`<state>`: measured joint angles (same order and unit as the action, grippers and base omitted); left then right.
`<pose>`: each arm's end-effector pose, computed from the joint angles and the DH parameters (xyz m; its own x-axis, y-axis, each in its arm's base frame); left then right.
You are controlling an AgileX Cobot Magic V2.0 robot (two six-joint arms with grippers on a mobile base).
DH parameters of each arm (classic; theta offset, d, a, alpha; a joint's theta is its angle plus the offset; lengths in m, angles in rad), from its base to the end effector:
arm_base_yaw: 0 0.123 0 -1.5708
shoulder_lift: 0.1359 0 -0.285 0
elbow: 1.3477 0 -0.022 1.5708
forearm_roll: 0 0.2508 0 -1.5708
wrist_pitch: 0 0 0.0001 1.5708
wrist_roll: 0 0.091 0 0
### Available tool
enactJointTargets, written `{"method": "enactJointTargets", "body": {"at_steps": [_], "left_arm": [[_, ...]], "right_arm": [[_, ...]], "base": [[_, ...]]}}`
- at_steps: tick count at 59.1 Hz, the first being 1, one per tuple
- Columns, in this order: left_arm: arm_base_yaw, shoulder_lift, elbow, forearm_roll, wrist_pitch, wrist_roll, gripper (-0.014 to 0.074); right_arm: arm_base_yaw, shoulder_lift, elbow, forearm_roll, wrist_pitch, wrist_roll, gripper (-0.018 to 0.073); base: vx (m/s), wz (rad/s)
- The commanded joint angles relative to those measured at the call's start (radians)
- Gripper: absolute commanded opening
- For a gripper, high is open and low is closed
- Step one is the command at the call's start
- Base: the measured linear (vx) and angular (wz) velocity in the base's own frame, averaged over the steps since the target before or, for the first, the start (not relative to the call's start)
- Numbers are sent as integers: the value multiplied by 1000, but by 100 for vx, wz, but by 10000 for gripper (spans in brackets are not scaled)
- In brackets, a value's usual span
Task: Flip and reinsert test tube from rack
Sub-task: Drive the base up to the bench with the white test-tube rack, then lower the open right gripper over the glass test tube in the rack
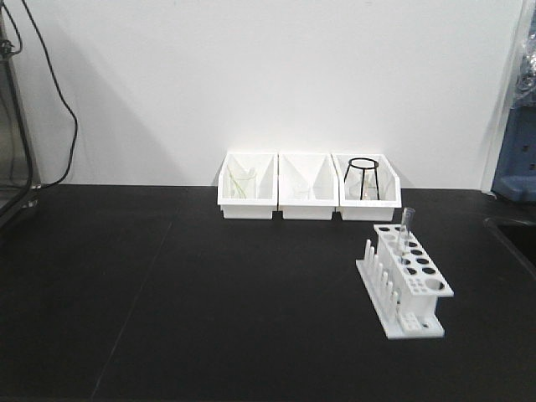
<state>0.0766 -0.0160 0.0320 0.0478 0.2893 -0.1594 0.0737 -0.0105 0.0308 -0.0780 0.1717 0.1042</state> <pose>0.0542 0.0054 0.1771 -0.2039 -0.1293 -0.9704 -0.1136 0.9877 -0.1077 0.0564 0.0029 0.1878 -0.1054 0.0196 -0.9942 -0.0576 0.9980 0.0258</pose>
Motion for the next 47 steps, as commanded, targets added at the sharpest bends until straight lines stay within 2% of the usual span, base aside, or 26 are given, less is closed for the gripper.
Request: {"method": "enactJointTargets", "body": {"at_steps": [1,24,47], "left_arm": [[-7,-11,0,-4,-86,0,-6],[-7,-11,0,-4,-86,0,-6],[-7,-11,0,-4,-86,0,-6]], "right_arm": [[-3,-10,0,-12,-78,-3,-9],[-3,-10,0,-12,-75,-3,-9],[-3,-10,0,-12,-75,-3,-9]], "base": [[40,0],[36,-1],[23,-4]]}}
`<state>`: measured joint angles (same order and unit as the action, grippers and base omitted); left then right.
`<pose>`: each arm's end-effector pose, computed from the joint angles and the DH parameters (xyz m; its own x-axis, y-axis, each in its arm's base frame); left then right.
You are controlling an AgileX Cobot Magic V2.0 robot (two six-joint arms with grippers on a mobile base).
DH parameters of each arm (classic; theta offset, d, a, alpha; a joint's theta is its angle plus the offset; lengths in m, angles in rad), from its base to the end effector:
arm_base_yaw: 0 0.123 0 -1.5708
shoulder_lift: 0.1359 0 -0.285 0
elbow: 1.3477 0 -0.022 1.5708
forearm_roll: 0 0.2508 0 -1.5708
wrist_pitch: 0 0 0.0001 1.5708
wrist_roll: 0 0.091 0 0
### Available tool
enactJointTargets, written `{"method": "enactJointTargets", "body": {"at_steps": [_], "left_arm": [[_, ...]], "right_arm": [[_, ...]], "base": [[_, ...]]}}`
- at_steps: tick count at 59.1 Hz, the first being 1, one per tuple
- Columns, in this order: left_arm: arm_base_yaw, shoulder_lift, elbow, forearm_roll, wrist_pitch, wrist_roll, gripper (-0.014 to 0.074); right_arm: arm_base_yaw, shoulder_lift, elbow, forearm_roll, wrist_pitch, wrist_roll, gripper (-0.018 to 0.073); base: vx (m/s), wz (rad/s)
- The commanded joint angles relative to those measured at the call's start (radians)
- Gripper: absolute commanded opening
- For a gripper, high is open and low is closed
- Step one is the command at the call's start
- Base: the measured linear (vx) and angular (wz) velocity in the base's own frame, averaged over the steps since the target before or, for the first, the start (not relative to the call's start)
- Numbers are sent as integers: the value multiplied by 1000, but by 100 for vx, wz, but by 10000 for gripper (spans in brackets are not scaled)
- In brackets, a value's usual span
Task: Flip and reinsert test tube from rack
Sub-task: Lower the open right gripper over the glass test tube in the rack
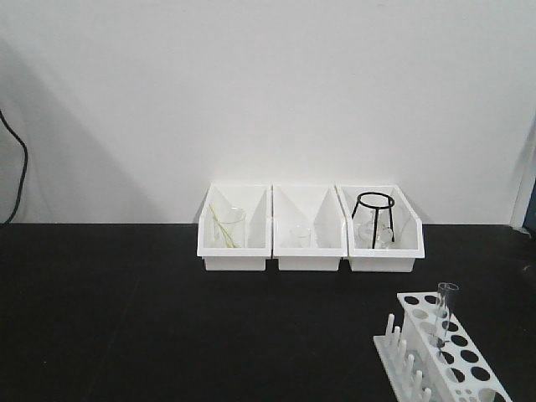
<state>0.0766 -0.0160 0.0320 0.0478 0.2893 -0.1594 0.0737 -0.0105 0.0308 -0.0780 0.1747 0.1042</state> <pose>0.0542 0.0054 0.1771 -0.2039 -0.1293 -0.9704 -0.1136 0.9877 -0.1077 0.0564 0.0029 0.1875 -0.1084 0.0194 -0.9939 -0.0572 0.9980 0.0258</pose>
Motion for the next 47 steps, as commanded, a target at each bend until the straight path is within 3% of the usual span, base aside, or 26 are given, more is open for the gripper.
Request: {"method": "enactJointTargets", "body": {"at_steps": [1,47], "left_arm": [[-7,-11,0,-4,-86,0,-6],[-7,-11,0,-4,-86,0,-6]], "right_arm": [[-3,-10,0,-12,-78,-3,-9],[-3,-10,0,-12,-78,-4,-9]], "base": [[17,-2],[8,-1]]}}
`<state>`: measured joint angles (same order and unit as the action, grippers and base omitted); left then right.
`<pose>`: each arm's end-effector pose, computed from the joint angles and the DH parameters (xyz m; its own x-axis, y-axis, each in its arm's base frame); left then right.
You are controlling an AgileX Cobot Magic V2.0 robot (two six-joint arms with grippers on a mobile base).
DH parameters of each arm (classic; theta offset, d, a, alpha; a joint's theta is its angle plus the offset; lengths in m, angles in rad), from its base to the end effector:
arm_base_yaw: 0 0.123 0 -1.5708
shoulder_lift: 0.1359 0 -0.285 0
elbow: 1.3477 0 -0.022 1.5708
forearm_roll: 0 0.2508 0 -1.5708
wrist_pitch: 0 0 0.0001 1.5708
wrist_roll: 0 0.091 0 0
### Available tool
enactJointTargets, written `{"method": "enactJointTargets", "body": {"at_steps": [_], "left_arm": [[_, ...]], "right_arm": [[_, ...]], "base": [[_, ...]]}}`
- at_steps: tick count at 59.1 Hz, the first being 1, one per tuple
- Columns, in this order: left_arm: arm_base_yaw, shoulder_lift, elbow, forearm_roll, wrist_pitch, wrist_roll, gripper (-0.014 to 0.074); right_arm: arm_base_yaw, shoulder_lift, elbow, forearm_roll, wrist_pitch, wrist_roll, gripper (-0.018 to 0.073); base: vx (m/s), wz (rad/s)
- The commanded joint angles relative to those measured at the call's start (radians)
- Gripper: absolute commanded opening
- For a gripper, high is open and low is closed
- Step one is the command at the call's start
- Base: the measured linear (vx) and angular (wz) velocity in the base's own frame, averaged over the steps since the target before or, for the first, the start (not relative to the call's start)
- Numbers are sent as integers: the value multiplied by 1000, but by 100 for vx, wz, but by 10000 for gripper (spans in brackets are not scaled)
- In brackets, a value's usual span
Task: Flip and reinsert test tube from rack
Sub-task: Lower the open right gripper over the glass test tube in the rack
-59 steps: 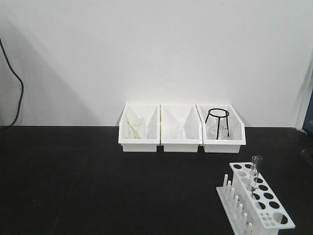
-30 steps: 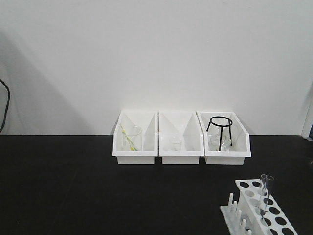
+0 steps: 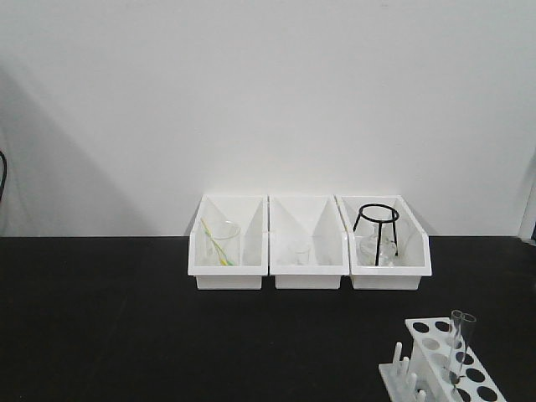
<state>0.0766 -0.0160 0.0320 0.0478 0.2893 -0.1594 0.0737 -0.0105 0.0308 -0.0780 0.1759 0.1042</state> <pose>0.0542 0.0054 0.1771 -0.2039 -0.1293 -0.9704 -0.1136 0.9877 -0.1077 0.0564 0.0029 0.1874 -0.1096 0.0194 -0.9938 -0.0571 0.9980 0.0258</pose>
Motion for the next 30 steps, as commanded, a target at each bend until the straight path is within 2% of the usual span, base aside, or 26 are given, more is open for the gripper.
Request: {"method": "enactJointTargets", "body": {"at_steps": [1,14,23,24,30], "left_arm": [[-7,-11,0,-4,-86,0,-6],[-7,-11,0,-4,-86,0,-6],[-7,-11,0,-4,-86,0,-6],[-7,-11,0,-4,-86,0,-6],[-7,-11,0,-4,-86,0,-6]], "right_arm": [[-3,-10,0,-12,-79,-4,-9],[-3,-10,0,-12,-99,-4,-9],[-3,-10,0,-12,-232,-3,-9],[-4,-10,0,-12,-349,-3,-9],[-4,-5,-29,-12,-353,-3,-9]], "base": [[0,0],[0,0],[0,0],[0,0],[0,0]]}}
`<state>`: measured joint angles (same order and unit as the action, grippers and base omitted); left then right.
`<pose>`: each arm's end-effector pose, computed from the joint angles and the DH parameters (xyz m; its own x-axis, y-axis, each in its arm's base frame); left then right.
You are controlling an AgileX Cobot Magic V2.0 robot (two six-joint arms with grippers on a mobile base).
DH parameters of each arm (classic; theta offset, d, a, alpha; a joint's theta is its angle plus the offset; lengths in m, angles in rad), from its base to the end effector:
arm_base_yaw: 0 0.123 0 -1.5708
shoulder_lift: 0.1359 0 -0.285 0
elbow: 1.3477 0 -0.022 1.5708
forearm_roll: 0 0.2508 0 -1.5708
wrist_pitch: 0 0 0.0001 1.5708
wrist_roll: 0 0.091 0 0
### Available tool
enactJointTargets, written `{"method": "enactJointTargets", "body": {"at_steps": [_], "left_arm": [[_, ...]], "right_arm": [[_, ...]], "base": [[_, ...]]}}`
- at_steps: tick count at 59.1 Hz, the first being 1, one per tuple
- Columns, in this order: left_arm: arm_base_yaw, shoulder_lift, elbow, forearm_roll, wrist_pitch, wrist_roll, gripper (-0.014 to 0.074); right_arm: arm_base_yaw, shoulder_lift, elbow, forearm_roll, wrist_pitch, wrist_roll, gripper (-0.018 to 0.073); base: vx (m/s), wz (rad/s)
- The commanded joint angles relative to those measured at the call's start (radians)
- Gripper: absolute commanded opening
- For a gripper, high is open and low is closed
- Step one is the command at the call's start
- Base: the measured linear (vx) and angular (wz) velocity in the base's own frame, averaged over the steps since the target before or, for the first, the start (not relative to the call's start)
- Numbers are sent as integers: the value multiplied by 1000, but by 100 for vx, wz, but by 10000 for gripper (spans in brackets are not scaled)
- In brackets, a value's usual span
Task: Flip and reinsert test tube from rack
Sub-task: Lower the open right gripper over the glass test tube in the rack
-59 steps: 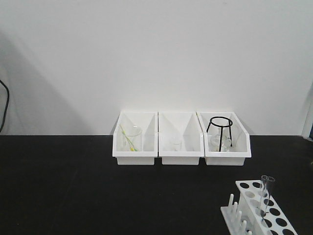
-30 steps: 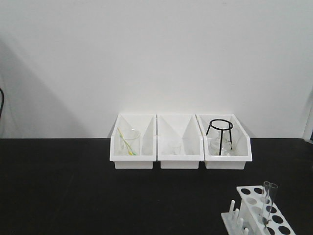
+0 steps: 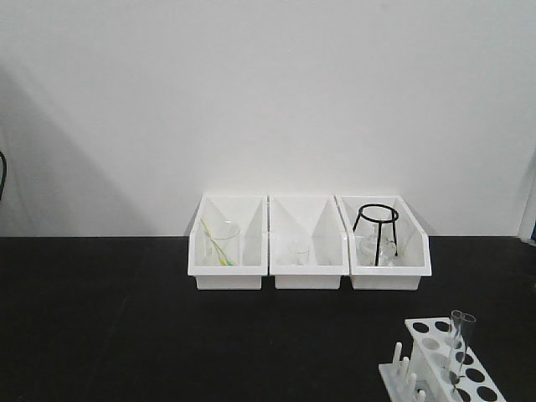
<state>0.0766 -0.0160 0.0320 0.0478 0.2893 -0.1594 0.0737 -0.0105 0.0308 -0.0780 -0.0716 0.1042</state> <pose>0.0542 0.0054 0.1771 -0.2039 -0.1293 -0.9704 -0.1136 0.9877 -0.1077 0.0560 0.0046 0.2098 0.1353 0.0365 -0.9901 -0.0827 0.9962 0.0254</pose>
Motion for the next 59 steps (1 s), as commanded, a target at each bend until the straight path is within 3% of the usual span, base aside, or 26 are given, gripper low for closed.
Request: {"method": "enactJointTargets", "body": {"at_steps": [1,8,31,43,59], "left_arm": [[-7,-11,0,-4,-86,0,-6],[-7,-11,0,-4,-86,0,-6],[-7,-11,0,-4,-86,0,-6],[-7,-11,0,-4,-86,0,-6],[-7,-11,0,-4,-86,0,-6]], "right_arm": [[-4,-2,-39,-12,-94,-3,-8],[-4,63,-134,-19,9,-4,-5],[-4,448,-310,-6,-46,-3,49],[-4,632,-318,-5,-169,-3,161],[-4,873,-317,-5,-343,-4,404]], "base": [[0,0],[0,0],[0,0],[0,0],[0,0]]}}
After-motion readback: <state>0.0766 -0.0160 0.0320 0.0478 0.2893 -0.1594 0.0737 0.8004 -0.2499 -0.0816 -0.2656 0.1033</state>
